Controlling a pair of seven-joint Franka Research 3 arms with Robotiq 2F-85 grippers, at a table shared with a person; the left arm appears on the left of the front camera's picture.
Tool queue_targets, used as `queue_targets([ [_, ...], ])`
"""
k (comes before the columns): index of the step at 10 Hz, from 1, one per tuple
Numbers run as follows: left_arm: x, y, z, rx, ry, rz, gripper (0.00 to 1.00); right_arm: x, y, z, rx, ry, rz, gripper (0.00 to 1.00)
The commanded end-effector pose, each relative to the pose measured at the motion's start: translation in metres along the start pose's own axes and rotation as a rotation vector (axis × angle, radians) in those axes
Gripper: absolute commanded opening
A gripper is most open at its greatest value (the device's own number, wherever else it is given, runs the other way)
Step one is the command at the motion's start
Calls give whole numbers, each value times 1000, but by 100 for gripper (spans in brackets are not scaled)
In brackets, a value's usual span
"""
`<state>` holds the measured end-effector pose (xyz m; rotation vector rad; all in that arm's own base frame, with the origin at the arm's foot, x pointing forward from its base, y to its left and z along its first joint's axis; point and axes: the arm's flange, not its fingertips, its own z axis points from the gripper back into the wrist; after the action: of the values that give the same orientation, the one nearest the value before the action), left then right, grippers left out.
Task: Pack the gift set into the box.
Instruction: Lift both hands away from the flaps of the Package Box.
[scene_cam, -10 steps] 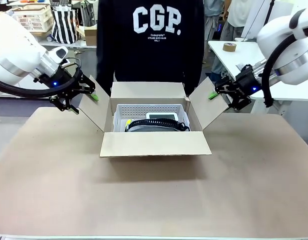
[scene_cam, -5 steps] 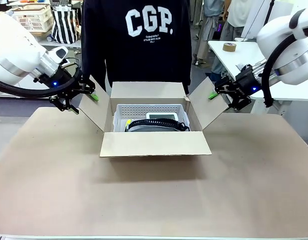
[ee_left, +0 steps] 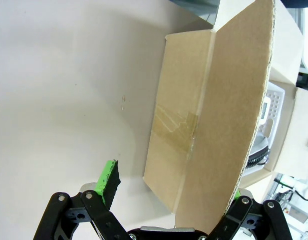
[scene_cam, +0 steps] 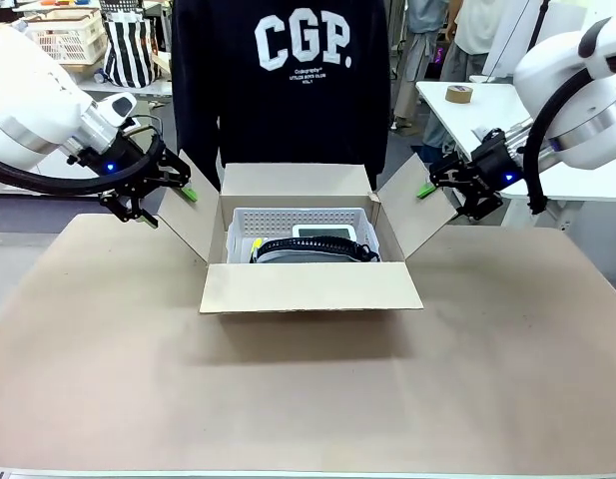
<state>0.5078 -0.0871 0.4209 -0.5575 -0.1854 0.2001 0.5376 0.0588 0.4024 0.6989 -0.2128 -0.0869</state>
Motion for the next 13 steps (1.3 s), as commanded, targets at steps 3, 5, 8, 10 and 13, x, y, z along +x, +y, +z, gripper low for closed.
queue_targets([
  [3, 1, -1, 2, 14, -2, 11, 100, 0, 4, 2, -14, -9, -11, 100],
  [5, 1, -1, 2, 14, -2, 11, 100, 0, 4, 2, -14, -9, -11, 100],
  [8, -12, -17, 38, -57, 7, -77, 100, -6, 23, 26, 52, 12, 12, 100],
  [10, -83, -27, 148, -306, -41, -294, 100, -63, 67, 116, 219, -67, 73, 100],
  [13, -148, 41, 200, -606, 152, -531, 100, -147, 30, 204, 653, 84, 18, 100],
])
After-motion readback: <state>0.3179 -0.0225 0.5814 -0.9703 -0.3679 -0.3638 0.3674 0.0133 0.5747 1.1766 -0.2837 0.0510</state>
